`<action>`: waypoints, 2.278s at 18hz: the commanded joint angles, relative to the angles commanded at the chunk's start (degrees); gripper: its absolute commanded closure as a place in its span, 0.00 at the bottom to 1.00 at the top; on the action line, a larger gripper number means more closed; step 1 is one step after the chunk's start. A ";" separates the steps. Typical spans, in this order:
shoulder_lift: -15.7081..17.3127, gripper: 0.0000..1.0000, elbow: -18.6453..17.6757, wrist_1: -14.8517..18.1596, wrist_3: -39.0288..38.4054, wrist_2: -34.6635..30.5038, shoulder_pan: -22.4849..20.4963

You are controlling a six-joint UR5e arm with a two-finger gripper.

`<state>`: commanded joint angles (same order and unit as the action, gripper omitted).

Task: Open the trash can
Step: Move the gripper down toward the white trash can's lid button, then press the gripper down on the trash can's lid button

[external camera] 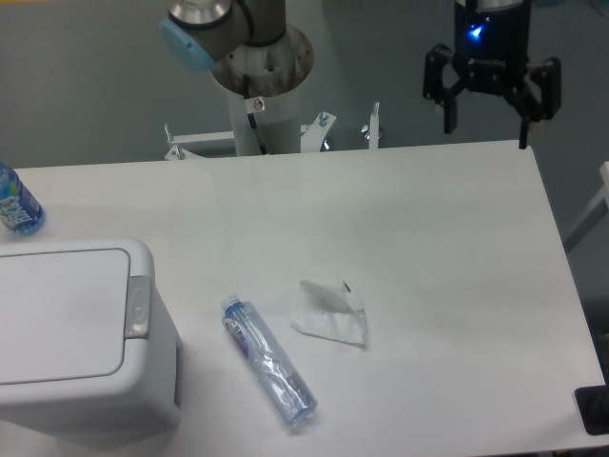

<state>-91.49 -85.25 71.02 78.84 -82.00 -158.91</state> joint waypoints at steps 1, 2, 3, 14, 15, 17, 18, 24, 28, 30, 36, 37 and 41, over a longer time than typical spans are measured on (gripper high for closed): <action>0.17 0.00 -0.26 -0.09 -0.44 0.09 0.00; 0.26 0.00 -0.61 -0.35 -0.53 0.09 0.09; 0.52 0.00 -0.70 -0.18 -0.79 0.17 0.17; -8.17 0.00 0.35 -13.43 -52.17 0.44 21.51; -9.04 0.00 0.87 -14.14 -56.04 1.05 23.62; -10.19 0.00 1.93 -14.24 -62.11 2.89 25.83; -10.98 0.00 2.72 -14.24 -64.75 4.47 26.71; -12.83 0.00 4.31 -15.03 -73.57 9.93 30.67; -13.36 0.00 4.31 -15.03 -73.57 9.93 32.95; -13.53 0.00 4.22 -15.12 -73.57 9.93 33.66; -14.85 0.00 4.13 -17.14 -73.13 9.84 33.75; -15.11 0.00 4.13 -17.23 -72.95 9.67 33.75; -15.64 0.00 4.22 -17.40 -72.86 9.58 33.75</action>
<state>-107.14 -81.04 53.62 5.98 -72.42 -125.16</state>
